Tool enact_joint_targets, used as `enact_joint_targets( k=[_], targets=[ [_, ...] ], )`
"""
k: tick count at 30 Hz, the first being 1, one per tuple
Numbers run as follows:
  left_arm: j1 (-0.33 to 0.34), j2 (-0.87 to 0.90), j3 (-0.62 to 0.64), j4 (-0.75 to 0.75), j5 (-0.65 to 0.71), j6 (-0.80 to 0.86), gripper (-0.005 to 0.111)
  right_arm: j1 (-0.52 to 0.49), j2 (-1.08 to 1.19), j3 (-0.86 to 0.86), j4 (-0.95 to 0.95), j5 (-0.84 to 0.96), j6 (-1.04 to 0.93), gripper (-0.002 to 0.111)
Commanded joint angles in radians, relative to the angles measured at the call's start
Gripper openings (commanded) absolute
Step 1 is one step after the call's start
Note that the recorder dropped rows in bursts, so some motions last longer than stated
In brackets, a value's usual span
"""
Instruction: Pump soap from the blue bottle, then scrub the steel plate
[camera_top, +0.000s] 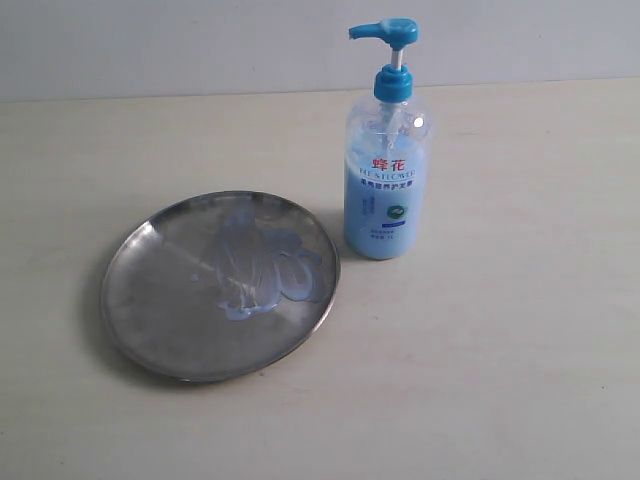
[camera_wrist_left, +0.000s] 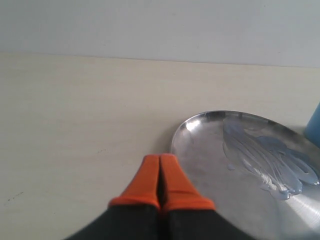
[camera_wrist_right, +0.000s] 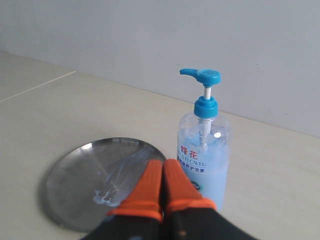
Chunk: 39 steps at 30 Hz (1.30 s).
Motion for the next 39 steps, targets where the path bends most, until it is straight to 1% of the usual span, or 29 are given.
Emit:
enact_joint_targets(
  k=[1, 9, 17, 20, 28, 29, 34, 39],
  targets=[
    [0.003, -0.005, 0.003, -0.002, -0.007, -0.002, 0.000, -0.005, -0.003, 0.005, -0.010, -0.017, -0.001, 0.000],
    [0.003, -0.005, 0.003, -0.002, -0.007, -0.002, 0.000, -0.005, -0.003, 0.009, -0.009, 0.024, -0.001, 0.000],
    [0.003, -0.005, 0.003, -0.002, -0.007, -0.002, 0.000, -0.020, -0.071, 0.133, -0.021, -0.054, -0.001, 0.000],
    [0.003, -0.005, 0.003, -0.002, -0.007, -0.002, 0.000, -0.063, -0.134, 0.192, -0.021, -0.067, 0.004, 0.000],
    [0.003, -0.005, 0.003, -0.002, -0.007, -0.002, 0.000, -0.222, -0.287, 0.305, -0.064, -0.072, 0.082, 0.000],
    [0.003, -0.005, 0.003, -0.002, -0.007, -0.002, 0.000, -0.258, -0.314, 0.324, -0.064, -0.072, 0.084, 0.000],
    [0.003, -0.005, 0.003, -0.002, -0.007, -0.002, 0.000, -0.363, -0.376, 0.373, -0.080, -0.065, 0.107, 0.000],
    [0.003, -0.005, 0.003, -0.002, -0.007, -0.002, 0.000, -0.414, -0.376, 0.405, -0.155, -0.070, 0.211, 0.000]
  ],
)
